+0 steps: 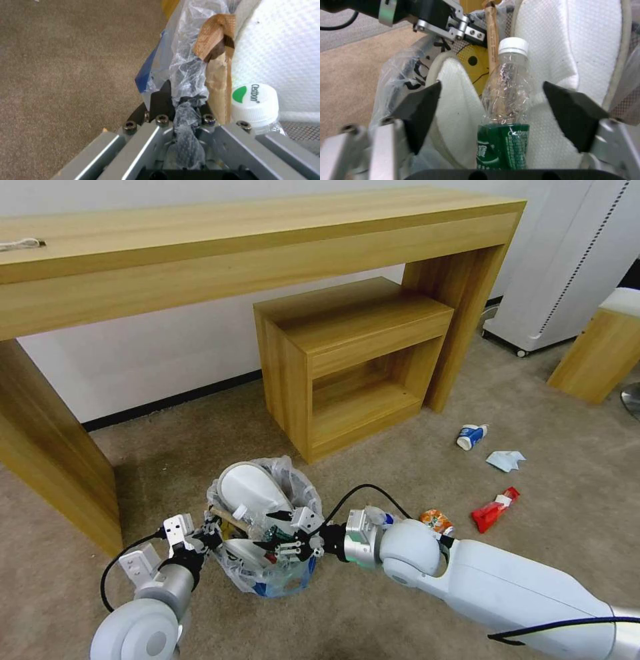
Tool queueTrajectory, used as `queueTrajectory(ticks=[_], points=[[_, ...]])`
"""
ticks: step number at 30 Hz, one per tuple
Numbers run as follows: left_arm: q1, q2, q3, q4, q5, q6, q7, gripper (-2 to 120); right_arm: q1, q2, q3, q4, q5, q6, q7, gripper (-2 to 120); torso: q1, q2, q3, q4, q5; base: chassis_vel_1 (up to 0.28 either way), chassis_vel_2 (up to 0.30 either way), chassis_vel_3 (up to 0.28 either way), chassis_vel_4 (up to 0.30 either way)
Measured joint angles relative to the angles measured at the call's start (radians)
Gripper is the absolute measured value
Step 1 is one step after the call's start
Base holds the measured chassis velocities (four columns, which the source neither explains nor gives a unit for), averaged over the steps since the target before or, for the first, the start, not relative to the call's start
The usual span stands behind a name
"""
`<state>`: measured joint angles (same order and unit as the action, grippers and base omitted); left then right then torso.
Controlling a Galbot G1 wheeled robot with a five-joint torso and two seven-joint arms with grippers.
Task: Pick up the trash bin and place the garbage on the floor into it.
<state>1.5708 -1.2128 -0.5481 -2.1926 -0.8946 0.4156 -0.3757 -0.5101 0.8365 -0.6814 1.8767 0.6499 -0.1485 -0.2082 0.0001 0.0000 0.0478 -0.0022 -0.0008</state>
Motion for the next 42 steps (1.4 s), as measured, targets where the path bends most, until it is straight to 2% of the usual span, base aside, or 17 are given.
queueTrajectory(ticks=[1, 4, 7, 16, 23, 30, 35, 38, 42], points=[[0.000, 0.000, 0.000, 0.000, 0.000, 0.000, 0.000, 1, 0.000, 0.000, 0.000, 0.000, 0.000, 0.000, 0.000, 82, 0.000, 0.000, 0.000, 0.0000, 0.0000, 0.000, 0.000, 0.000, 0.000], [-0.005, 0.001, -0.006, 0.008, -0.011, 0.000, -0.005, 1, -0.006, -0.005, 0.010, 0.006, 0.003, 0.009, -0.010, 96, 0.000, 0.000, 0.000, 0.0000, 0.0000, 0.000, 0.000, 0.000, 0.000], [-0.006, 0.002, -0.011, 0.020, -0.014, 0.000, -0.007, 1, -0.013, -0.008, 0.024, 0.015, 0.011, 0.014, -0.010, 100, 0.000, 0.000, 0.000, 0.0001, 0.0000, 0.000, 0.000, 0.000, 0.000], [-0.005, -0.004, -0.009, 0.028, -0.010, -0.002, -0.008, 1, -0.068, 0.009, 0.125, 0.043, 0.051, 0.041, 0.049, 100, 0.000, 0.000, 0.000, 0.0000, -0.0001, 0.000, 0.000, 0.000, 0.000], [-0.001, -0.006, -0.010, 0.028, 0.000, -0.006, -0.005, 1, -0.152, 0.060, 0.254, 0.083, 0.097, 0.041, 0.212, 100, 0.000, 0.000, 0.000, 0.0000, 0.0000, 0.000, 0.000, 0.000, 0.000], [0.002, -0.010, -0.013, 0.027, 0.003, -0.007, -0.004, 1, -0.217, 0.095, 0.342, 0.101, 0.102, 0.045, 0.317, 100, 0.000, 0.000, 0.000, 0.0001, 0.0000, 0.000, 0.000, 0.000, 0.000], [0.003, -0.011, -0.015, 0.025, 0.003, -0.009, -0.003, 1, -0.261, 0.108, 0.381, 0.105, 0.098, 0.045, 0.388, 100, 0.000, 0.000, 0.000, 0.0000, 0.0000, 0.000, 0.000, 0.000, 0.000], [0.001, -0.012, -0.015, 0.023, 0.004, -0.009, -0.003, 1, -0.329, 0.121, 0.446, 0.107, 0.090, 0.041, 0.494, 100, 0.000, 0.000, 0.000, 0.0000, 0.0001, 0.000, 0.000, 0.000, 0.000], [0.000, -0.011, -0.015, 0.020, 0.003, -0.009, -0.003, 1, -0.371, 0.116, 0.497, 0.107, 0.077, 0.027, 0.540, 100, 0.000, 0.000, 0.000, 0.0000, 0.0000, 0.000, 0.000, 0.000, 0.000]])
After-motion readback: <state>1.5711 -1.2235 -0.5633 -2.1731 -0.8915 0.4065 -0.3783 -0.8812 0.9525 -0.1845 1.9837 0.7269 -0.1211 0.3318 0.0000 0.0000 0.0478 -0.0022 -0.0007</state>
